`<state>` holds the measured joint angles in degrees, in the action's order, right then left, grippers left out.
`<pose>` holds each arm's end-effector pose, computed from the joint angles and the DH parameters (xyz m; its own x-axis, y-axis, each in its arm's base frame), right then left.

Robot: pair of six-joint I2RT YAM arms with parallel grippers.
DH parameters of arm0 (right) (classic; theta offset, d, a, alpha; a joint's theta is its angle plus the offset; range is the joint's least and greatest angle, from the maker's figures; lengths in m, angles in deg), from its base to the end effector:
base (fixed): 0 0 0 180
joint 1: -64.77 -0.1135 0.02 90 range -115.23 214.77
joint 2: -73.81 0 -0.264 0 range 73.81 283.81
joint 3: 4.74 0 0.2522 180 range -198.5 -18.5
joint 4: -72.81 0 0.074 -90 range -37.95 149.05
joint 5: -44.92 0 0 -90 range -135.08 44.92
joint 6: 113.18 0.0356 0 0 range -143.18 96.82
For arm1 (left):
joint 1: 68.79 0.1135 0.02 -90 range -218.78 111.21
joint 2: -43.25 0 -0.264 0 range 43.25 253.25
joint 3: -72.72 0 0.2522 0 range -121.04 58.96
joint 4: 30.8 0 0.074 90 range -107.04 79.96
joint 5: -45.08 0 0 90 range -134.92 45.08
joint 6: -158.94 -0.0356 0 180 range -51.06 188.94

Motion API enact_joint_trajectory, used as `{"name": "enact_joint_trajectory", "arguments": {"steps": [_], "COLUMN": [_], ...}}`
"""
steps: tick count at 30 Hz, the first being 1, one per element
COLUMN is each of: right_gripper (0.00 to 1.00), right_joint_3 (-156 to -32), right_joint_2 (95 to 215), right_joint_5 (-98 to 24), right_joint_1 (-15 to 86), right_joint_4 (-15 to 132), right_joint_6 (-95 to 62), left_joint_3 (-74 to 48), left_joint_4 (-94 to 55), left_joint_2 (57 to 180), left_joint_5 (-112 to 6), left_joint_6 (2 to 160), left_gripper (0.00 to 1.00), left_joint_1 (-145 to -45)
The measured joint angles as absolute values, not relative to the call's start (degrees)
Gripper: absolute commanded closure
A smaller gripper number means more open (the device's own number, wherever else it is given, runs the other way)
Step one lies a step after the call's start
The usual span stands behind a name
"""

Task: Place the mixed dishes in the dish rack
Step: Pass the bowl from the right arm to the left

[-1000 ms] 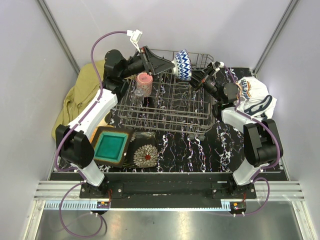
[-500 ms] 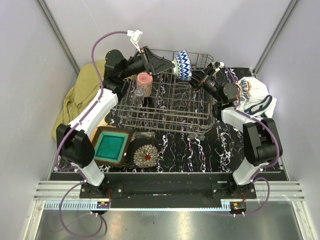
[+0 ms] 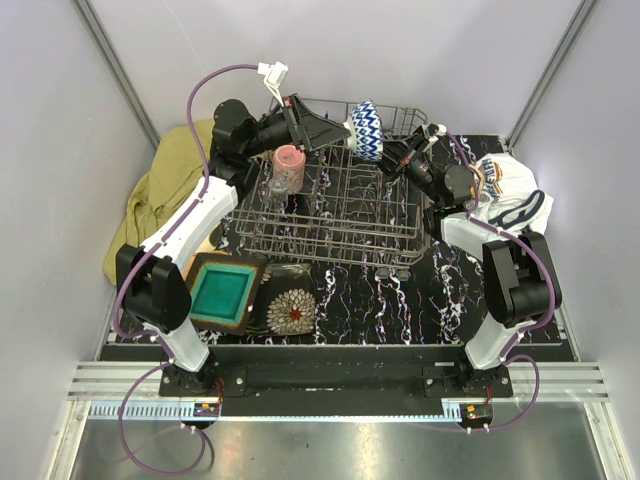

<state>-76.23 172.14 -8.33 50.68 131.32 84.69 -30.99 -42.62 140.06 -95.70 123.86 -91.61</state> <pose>0.3542 0.1109 0.3147 -0.8120 0.5824 -0.0378 -0.2732 -0.3221 0.9064 0.3516 -0.1779 0.4369 -0.5841 -0.3156 -0.7478 0.7717 0.0695 -0.6322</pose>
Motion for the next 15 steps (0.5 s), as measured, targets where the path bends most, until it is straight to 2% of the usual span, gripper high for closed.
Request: {"name": "enact_joint_trajectory", "arguments": {"steps": [9,15], "right_gripper": [1.0,1.0], "right_joint_3": [-76.2,-76.2], "right_joint_2": [172.1,172.1], "right_joint_5": [-8.3,-8.4], "right_joint_1": [50.7,50.7], "right_joint_4": [131.9,132.0], "right_joint_6": [84.7,84.7], "left_joint_3": [-31.0,-31.0], "left_joint_4": [-42.6,-42.7], "left_joint_2": [140.1,140.1], "left_joint_5": [-96.3,-96.4], "left_joint_6": [123.9,124.3], "left_gripper": [0.4,0.5], "left_joint_1": [-91.7,-91.7]}}
